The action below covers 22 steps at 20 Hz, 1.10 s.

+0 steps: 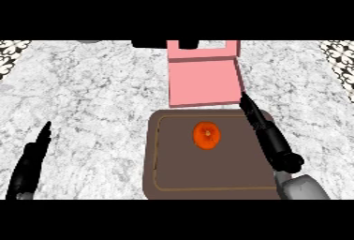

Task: Pick the squash from the tray and place it in the cardboard box

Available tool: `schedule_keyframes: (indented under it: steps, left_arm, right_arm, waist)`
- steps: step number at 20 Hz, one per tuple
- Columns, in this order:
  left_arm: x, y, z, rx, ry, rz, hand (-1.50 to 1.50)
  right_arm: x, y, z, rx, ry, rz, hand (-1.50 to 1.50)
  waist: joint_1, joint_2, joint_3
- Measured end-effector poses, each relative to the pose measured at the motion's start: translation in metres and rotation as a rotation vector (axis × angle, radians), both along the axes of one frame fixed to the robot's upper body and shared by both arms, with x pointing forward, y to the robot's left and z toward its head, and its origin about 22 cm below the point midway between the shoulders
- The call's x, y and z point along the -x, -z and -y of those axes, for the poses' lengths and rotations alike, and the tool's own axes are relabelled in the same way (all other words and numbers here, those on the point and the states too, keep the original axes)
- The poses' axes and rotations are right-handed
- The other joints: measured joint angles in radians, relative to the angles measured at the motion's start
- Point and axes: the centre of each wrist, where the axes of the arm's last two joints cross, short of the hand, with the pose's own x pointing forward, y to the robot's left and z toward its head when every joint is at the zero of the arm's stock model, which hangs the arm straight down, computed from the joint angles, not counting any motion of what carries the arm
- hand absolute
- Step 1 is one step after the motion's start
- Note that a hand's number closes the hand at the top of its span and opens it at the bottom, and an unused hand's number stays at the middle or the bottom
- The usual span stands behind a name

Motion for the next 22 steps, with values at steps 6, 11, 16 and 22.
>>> schedule_keyframes:
  steps: [6, 11, 16, 22]
  left_arm:
    - [-0.022, -0.023, 0.026, 0.01, 0.098, 0.152, 0.0]
    - [-0.028, -0.029, 0.047, 0.053, 0.156, 0.194, 0.0]
    - [-0.029, -0.039, 0.055, 0.068, 0.185, 0.21, 0.0]
    - [-0.026, -0.041, 0.057, 0.067, 0.18, 0.209, 0.0]
  right_arm:
    - [-0.042, -0.063, -0.046, -0.123, 0.097, 0.175, -1.5]
    - [-0.051, -0.049, -0.037, 0.048, 0.441, 0.157, -1.5]
    - [-0.047, -0.042, -0.066, 0.011, 0.578, 0.193, -1.5]
    - [-0.046, -0.052, -0.046, 0.327, 0.495, 0.136, -1.5]
  waist:
    - [0.0, 0.013, 0.021]
    - [-0.018, 0.013, 0.02]
    - [-0.014, 0.016, 0.025]
    - [-0.025, 0.012, 0.023]
